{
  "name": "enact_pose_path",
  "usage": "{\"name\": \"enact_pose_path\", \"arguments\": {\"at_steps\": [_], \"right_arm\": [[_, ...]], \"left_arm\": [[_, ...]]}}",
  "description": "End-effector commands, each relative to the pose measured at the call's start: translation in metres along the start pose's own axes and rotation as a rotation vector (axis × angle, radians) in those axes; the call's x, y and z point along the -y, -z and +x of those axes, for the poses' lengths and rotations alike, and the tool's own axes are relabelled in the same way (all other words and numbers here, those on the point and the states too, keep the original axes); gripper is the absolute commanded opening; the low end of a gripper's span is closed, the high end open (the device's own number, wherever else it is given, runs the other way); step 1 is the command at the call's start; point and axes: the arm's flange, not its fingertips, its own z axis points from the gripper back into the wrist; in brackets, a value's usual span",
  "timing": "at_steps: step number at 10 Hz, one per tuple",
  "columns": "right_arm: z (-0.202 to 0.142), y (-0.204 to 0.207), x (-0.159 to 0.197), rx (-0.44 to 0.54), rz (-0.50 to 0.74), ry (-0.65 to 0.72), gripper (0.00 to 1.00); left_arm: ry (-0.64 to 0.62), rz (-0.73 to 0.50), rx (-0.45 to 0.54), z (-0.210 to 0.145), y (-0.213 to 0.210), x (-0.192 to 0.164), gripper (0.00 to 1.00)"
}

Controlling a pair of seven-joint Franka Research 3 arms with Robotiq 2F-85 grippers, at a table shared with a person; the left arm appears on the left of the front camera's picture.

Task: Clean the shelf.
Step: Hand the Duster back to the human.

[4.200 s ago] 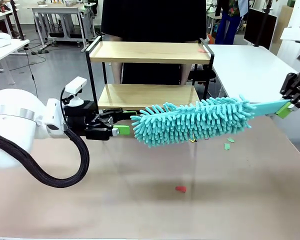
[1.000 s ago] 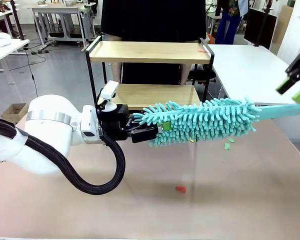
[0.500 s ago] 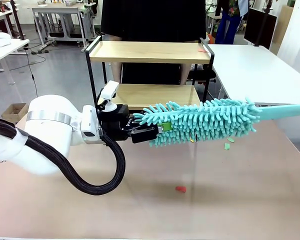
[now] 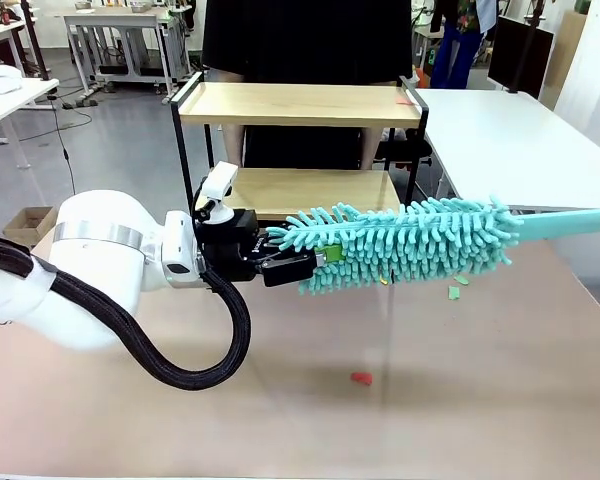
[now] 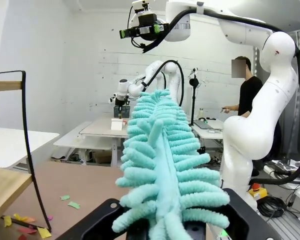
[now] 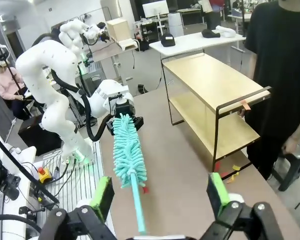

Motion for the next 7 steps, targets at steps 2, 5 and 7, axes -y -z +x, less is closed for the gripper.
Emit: {"name": "enact_pose_path", "arguments": {"at_steps": [2, 5, 7], "right_arm": [[0.003, 0.0, -0.001, -0.013, 0.009, -0.017, 1.0], [0.003, 0.0, -0.001, -0.013, 0.009, -0.017, 1.0], [0.003, 0.0, -0.001, -0.013, 0.009, -0.017, 1.0]], "left_arm": [[0.132, 0.141, 0.033, 0.077, -0.029, 0.017, 0.17], [0.248, 0.309, 0.115, 0.165, -0.076, 0.053, 0.17], [0.294, 0.48, 0.124, 0.212, -0.119, 0.079, 0.17]]}}
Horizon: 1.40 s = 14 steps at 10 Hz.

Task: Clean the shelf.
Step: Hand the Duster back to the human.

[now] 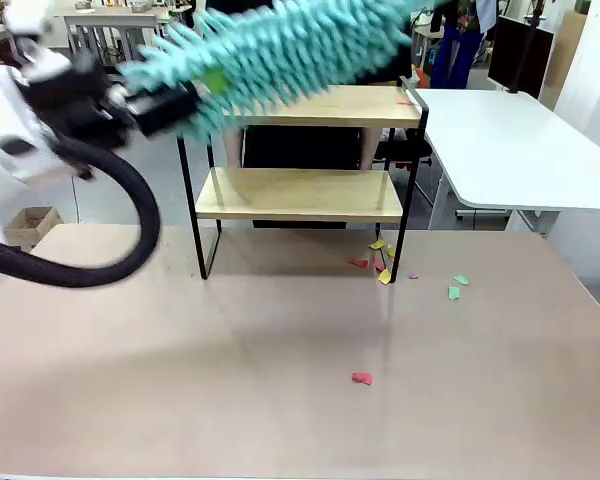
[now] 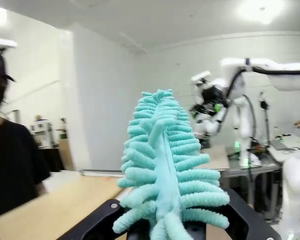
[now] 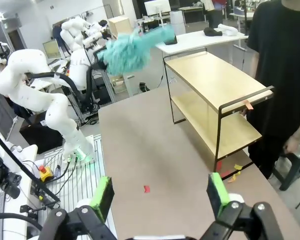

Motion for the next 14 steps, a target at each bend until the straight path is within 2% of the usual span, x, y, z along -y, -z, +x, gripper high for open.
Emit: {"name": "enact_pose_path", "arguments": {"at_steps": [1, 3, 5, 6, 8, 11, 14], "right_arm": [[0.002, -0.002, 0.0, -0.005, 0.003, -0.017, 1.0], [0.002, -0.002, 0.0, -0.005, 0.003, -0.017, 1.0], [0.002, -0.002, 0.0, -0.005, 0.003, -0.017, 1.0], [0.002, -0.002, 0.0, -0.005, 0.003, -0.017, 1.0], [0.002, -0.002, 0.0, -0.005, 0.003, -0.017, 1.0], [0.002, -0.002, 0.0, -0.005, 0.003, -0.017, 1.0], [0.002, -0.002, 0.0, -0.005, 0.003, -0.017, 1.0]], "left_arm": [[0.034, 0.211, -0.019, 0.038, -0.043, 0.014, 0.17], [0.065, 0.412, -0.024, 0.069, -0.096, 0.006, 0.17], [0.074, 0.602, -0.048, 0.074, -0.147, -0.002, 0.17], [0.064, 0.697, -0.077, 0.065, -0.17, -0.012, 0.17], [0.031, 0.833, -0.127, 0.033, -0.206, -0.03, 0.17], [0.0, 0.969, -0.178, -0.031, -0.244, -0.049, 0.17], [0.02, 1.1, -0.259, -0.098, -0.258, -0.044, 0.17]]}}
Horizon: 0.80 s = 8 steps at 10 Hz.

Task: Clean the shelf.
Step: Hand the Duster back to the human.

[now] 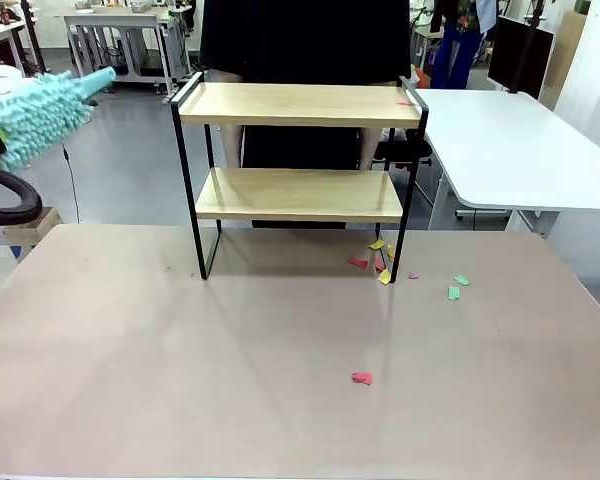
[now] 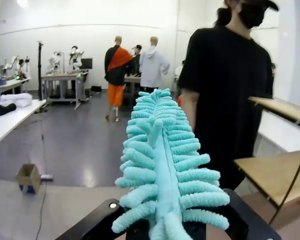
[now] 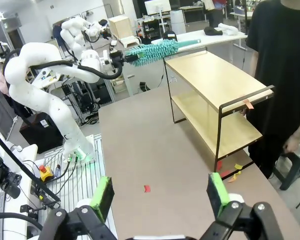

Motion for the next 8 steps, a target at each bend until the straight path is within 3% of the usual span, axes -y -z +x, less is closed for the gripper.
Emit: {"name": "enact_pose_path", "arguments": {"at_steps": [1, 4, 5, 6, 8], "right_arm": [[0.002, -0.002, -0.001, -0.003, 0.002, -0.018, 1.0], [0.002, -0.002, -0.001, -0.003, 0.002, -0.018, 1.0], [0.002, -0.002, -0.001, -0.003, 0.002, -0.018, 1.0], [0.002, -0.002, -0.001, -0.003, 0.002, -0.018, 1.0], [0.002, -0.002, -0.001, -0.003, 0.002, -0.018, 1.0]], "left_arm": [[0.045, 0.049, 0.014, -0.057, -0.042, 0.04, 0.17], [0.052, 0.057, -0.004, -0.065, -0.04, 0.043, 0.17], [-0.002, 0.025, -0.029, -0.064, -0.037, 0.046, 0.17], [0.024, 0.044, -0.035, -0.03, 0.003, -0.007, 0.17], [0.024, 0.044, -0.035, -0.03, 0.003, -0.007, 0.17]]}}
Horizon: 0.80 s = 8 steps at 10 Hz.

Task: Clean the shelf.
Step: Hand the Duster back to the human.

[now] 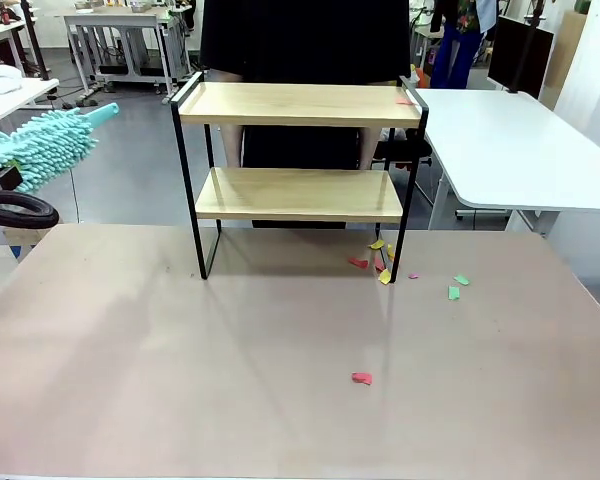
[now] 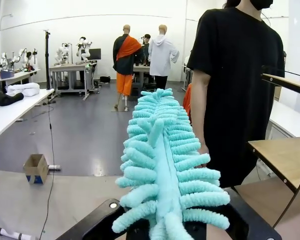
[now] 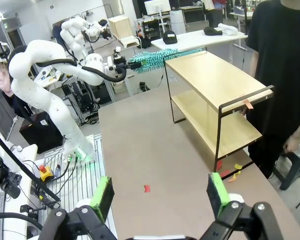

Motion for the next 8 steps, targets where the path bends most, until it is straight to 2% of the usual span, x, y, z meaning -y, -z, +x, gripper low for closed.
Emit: {"name": "enact_pose_path", "arguments": {"at_steps": [1, 8], "right_arm": [[0.0021, -0.002, -0.0005, -0.003, 0.003, -0.018, 1.0], [0.0021, -0.002, -0.0005, -0.003, 0.003, -0.018, 1.0]], "left_arm": [[0.01, 0.004, 0.008, 0.0014, -0.0007, -0.0028, 0.17], [0.01, 0.004, 0.008, 0.0014, -0.0007, -0.0028, 0.17]]}}
